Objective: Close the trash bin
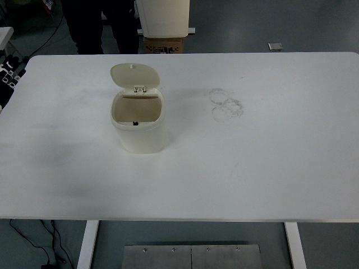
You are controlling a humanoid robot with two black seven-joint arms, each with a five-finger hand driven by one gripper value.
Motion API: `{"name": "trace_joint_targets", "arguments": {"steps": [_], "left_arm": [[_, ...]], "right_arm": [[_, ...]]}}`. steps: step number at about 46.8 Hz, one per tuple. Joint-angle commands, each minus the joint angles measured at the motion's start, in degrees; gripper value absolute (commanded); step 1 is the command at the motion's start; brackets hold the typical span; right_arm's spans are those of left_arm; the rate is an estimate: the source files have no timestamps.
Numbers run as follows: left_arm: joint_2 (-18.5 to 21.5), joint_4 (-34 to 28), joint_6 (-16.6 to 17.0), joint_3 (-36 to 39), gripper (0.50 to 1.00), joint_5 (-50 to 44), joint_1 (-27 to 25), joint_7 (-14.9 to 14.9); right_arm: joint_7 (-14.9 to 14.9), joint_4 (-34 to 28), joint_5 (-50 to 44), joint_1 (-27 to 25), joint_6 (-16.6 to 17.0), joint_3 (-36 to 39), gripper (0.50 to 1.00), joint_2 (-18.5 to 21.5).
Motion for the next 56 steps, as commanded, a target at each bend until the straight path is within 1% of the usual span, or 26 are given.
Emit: {"name": "trace_joint_targets", "arguments": {"steps": [1,5,10,14,18,23,27,29,36,39,48,56], "left_arm": [[0.99,-0.16,0.41,2.79,1.0,0.04,-1.25,0.1],[1.52,-0.42,0.41,7.27,1.0,0.04,-3.36,0.1],[3.72,-0.77,0.41,12.19,1.0,0.04,-6.52,0.19],[5.12,-2.79,0.41,16.24,1.0,0.04,-9.86,0.19],[7.41,-5.51,0.41,21.42,1.0,0.04,-13.2,0.28],[7.85,-7.45,0.5,27.92,1.0,0.04,-18.3,0.28],[7.85,-7.89,0.85,32.93,1.0,0.13,-22.16,0.45],[7.85,-8.5,0.94,35.48,1.0,0.05,-24.36,1.33],[7.85,-11.14,0.94,44.45,1.0,0.13,-31.13,6.16],[7.85,-12.28,0.94,48.05,1.0,0.22,-33.59,7.74],[7.33,-15.88,0.59,56.32,1.0,2.59,-40.36,8.54],[6.8,-19.84,-0.46,59.57,1.0,8.38,-45.37,8.89]], "right_arm": [[0.0,0.0,-0.05,-0.01,0.0,0.0,0.991,0.0],[0.0,0.0,-0.05,-0.01,0.0,0.0,0.991,0.0],[0.0,0.0,-0.05,-0.01,0.0,0.0,0.991,0.0],[0.0,0.0,-0.05,-0.01,0.0,0.0,0.991,0.0],[0.0,0.0,0.03,-0.01,0.0,0.0,0.991,0.0],[0.0,0.0,-0.05,-0.01,0.0,0.0,0.991,0.0],[0.0,0.0,0.03,-0.01,0.0,0.0,0.991,0.0],[0.0,0.0,-0.05,-0.01,0.0,0.0,0.991,0.0],[0.0,0.0,-0.05,-0.01,0.0,0.0,0.991,0.0],[0.0,0.0,-0.05,-0.01,0.0,0.0,0.991,0.0],[0.08,0.0,0.03,-0.01,0.0,0.0,0.991,0.0],[0.0,0.0,0.03,-0.01,0.0,0.0,0.991,0.0]]}}
